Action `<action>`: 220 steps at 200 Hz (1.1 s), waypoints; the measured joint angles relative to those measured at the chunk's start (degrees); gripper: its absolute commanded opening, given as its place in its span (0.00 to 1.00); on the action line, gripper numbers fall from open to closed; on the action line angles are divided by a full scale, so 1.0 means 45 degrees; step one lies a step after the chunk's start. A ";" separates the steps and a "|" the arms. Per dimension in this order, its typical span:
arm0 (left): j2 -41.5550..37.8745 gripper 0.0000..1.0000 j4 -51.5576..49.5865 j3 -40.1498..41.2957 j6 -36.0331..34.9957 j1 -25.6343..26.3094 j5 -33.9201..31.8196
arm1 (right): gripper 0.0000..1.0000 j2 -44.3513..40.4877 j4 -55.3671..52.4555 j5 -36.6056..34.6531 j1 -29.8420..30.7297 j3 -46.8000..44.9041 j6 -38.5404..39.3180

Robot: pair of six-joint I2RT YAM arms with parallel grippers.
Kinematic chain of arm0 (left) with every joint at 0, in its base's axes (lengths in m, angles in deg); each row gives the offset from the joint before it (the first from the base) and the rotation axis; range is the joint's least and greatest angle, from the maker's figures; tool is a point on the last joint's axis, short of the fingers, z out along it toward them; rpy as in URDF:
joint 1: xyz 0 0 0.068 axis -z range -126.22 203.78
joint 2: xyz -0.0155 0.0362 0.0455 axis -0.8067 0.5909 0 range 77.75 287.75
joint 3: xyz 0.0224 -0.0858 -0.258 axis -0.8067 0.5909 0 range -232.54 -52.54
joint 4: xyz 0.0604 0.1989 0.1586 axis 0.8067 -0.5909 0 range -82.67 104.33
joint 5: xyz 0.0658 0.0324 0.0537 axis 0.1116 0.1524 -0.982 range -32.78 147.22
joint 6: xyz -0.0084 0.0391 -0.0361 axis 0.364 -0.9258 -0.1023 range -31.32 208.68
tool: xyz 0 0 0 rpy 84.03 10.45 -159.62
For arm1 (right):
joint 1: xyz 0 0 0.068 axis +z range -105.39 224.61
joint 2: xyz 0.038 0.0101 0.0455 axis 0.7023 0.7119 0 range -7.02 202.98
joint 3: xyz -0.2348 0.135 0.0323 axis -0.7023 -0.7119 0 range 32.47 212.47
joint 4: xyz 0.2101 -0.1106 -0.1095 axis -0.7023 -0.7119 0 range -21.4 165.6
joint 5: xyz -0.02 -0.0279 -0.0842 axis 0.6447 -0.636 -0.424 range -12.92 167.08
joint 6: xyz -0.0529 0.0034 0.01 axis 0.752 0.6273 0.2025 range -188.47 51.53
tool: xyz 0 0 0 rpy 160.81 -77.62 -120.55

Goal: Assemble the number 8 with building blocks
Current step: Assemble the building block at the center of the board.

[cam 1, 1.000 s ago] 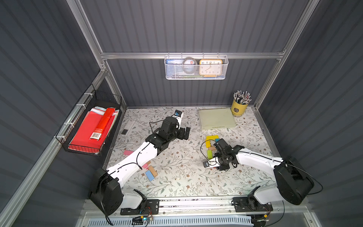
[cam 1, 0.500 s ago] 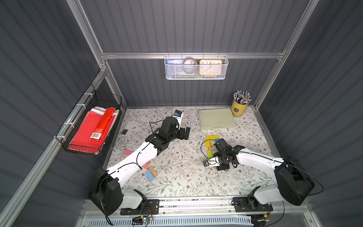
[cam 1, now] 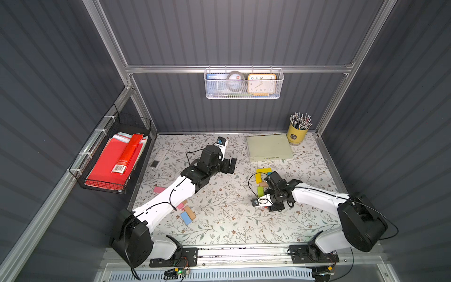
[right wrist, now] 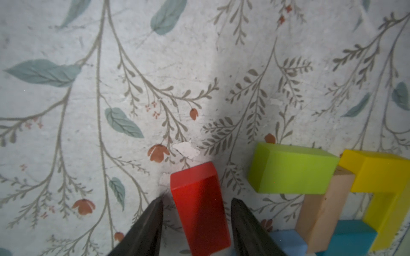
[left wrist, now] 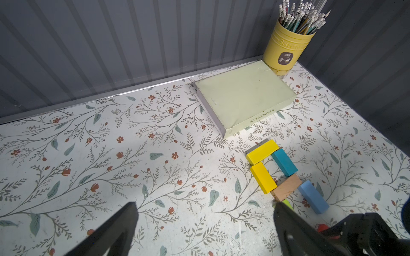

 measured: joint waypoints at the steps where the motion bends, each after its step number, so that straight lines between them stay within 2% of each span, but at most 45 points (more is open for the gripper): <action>1: 0.0000 1.00 -0.0005 0.0000 0.0000 0.0000 0.0000 | 0.49 0.0010 0.0000 0.0000 -0.0005 0.0005 -0.0005; 60: 0.0000 1.00 0.0000 0.0000 0.0000 0.0000 0.0000 | 0.34 0.0063 0.0029 0.0141 -0.0151 0.0029 -0.0049; 220: 0.0000 1.00 0.0000 0.0000 -0.0010 0.0000 0.0000 | 0.33 0.0058 0.0646 0.0078 -0.0510 0.0015 -0.0063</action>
